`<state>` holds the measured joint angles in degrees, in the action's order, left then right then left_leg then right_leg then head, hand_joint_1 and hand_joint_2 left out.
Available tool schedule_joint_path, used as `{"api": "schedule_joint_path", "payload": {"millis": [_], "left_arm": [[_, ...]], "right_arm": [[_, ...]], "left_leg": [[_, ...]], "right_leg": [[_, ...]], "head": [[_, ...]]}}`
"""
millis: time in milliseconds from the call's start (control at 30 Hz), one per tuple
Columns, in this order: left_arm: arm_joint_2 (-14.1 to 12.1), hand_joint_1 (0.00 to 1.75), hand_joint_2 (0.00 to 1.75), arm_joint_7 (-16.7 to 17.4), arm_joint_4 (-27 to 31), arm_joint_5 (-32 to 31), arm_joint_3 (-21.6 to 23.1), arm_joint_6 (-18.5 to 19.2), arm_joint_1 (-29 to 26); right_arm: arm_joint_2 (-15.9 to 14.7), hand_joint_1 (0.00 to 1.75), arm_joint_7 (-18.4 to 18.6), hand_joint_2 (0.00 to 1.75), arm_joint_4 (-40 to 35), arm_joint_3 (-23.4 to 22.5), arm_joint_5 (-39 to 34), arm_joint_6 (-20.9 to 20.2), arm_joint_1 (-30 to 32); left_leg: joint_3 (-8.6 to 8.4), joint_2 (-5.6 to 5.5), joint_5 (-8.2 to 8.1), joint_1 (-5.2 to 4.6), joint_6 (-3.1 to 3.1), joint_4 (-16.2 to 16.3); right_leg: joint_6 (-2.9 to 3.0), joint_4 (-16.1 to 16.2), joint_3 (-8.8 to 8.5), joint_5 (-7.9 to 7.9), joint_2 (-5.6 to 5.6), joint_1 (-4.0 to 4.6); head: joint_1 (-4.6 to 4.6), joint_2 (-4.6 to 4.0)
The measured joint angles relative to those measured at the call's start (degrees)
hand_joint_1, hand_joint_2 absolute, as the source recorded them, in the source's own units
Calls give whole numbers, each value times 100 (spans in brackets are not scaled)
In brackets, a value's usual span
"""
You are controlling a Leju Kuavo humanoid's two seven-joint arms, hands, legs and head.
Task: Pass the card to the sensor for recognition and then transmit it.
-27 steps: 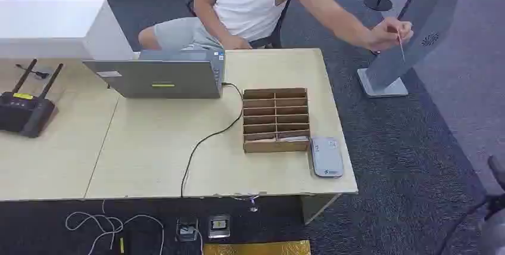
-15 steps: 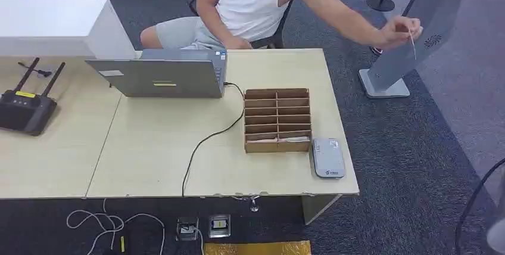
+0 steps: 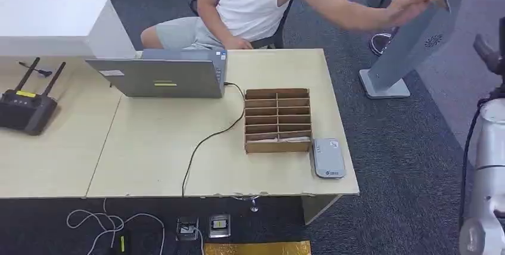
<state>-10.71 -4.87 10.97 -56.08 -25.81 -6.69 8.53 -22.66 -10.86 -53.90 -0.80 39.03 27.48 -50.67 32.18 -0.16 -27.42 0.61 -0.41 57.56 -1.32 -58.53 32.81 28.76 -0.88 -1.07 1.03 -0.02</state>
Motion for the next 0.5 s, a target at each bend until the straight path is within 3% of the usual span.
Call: {"api": "schedule_joint_path", "payload": {"millis": [200,500], "left_arm": [[-11,0,0,0,0,-35,0,54,7],[-26,0,0,-4,0,-52,2,39,19]], "right_arm": [[284,0,-46,175,-640,774,1757,573,167],[752,0,-241,175,-646,1431,2751,999,171]], "left_leg": [[1,-1,0,3,-1,-1],[2,-1,1,4,-2,-1]], "right_leg": [[1,0,1,1,1,3],[1,0,3,1,0,4]], "head": [[0,0],[4,0]]}}
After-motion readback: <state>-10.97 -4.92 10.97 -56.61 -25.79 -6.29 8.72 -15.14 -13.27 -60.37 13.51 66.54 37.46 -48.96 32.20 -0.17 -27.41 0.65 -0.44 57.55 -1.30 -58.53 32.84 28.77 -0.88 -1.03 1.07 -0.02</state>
